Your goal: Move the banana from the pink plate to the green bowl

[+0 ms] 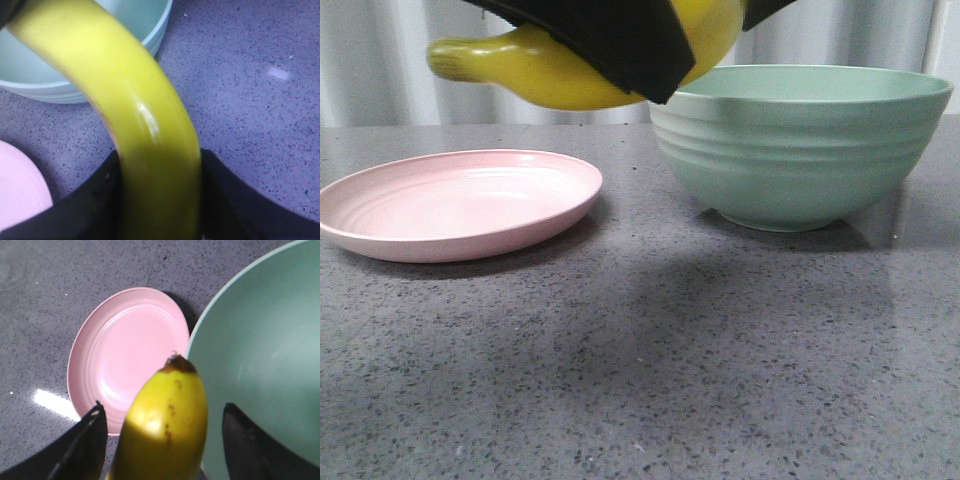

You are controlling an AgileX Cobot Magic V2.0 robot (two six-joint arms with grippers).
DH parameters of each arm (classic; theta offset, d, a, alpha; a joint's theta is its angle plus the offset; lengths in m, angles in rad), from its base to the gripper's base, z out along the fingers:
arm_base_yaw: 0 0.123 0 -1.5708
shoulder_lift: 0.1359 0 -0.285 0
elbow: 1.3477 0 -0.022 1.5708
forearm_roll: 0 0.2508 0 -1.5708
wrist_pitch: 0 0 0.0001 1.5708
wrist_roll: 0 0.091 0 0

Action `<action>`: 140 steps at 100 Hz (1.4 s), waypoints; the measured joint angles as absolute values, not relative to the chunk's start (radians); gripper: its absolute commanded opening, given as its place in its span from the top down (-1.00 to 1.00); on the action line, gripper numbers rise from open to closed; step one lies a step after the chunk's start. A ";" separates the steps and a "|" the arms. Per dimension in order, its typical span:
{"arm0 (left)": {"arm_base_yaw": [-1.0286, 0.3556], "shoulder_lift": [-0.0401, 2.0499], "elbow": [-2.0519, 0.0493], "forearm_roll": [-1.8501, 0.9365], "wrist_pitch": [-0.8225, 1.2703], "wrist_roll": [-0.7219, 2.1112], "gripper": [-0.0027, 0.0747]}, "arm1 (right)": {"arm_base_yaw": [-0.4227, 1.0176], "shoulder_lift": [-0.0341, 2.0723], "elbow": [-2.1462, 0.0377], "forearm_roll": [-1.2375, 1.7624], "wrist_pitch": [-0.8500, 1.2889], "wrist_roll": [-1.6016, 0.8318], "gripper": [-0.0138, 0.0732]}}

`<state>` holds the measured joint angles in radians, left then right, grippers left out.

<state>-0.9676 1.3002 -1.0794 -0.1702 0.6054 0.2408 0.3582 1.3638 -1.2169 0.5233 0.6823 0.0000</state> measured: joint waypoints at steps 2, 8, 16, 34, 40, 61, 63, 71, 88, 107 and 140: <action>-0.968 1.300 -1.079 -0.170 0.605 0.241 0.97 | 0.358 1.366 -1.217 0.525 0.682 0.000 0.00; -0.968 1.300 -1.079 -0.170 0.605 0.241 0.88 | 0.358 1.371 -1.217 0.530 0.682 0.000 0.28; -0.968 1.300 -1.079 -0.170 0.605 0.241 0.50 | 0.360 1.371 -1.219 0.541 0.682 0.014 0.64; -0.968 1.300 -1.081 -0.168 0.602 0.241 -0.17 | 0.360 1.373 -1.219 0.542 0.679 0.013 0.86; -0.968 1.295 -1.084 -0.162 0.600 0.241 -0.20 | 0.360 1.373 -1.219 0.540 0.672 0.011 0.86; -0.968 1.238 -1.086 -0.140 0.598 0.241 -0.19 | 0.312 1.373 -1.221 0.538 0.598 0.000 0.86; -0.968 1.229 -1.086 -0.140 0.598 0.241 -0.19 | 0.301 1.373 -1.224 0.538 0.589 0.000 0.86; -0.968 1.203 -1.086 -0.142 0.602 0.237 -0.19 | 0.257 1.373 -1.239 0.519 0.541 0.000 0.86; -0.968 1.177 -1.086 -0.142 0.604 0.228 -0.19 | 0.162 1.373 -1.251 0.442 0.416 0.000 0.85; -0.968 1.177 -1.086 -0.142 0.604 0.223 -0.19 | 0.113 1.393 -1.251 0.376 0.372 0.000 0.55; -0.968 1.177 -1.086 -0.142 0.604 0.220 -0.19 | 0.115 1.479 -1.251 0.349 0.421 0.000 0.06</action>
